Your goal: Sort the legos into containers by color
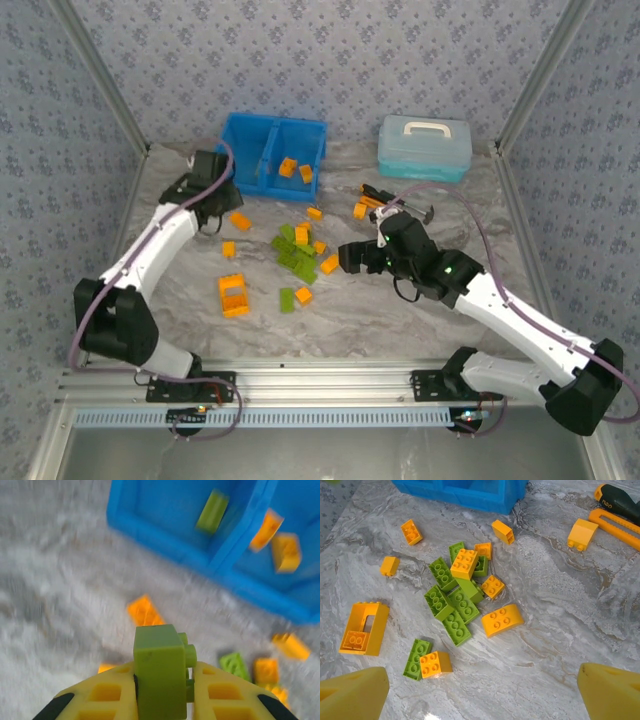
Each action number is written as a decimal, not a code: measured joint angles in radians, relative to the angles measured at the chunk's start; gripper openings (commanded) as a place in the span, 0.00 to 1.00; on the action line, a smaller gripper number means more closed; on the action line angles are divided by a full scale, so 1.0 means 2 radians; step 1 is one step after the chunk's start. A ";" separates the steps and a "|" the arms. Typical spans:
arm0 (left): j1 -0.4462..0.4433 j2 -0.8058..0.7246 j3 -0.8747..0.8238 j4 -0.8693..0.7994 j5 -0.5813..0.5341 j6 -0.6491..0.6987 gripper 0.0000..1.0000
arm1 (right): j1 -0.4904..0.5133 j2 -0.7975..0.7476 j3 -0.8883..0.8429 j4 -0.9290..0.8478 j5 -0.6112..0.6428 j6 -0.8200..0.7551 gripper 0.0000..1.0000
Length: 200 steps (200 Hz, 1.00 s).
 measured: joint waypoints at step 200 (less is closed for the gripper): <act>0.031 0.495 0.567 -0.139 0.035 0.072 0.41 | 0.000 0.034 0.060 -0.030 0.000 0.000 1.00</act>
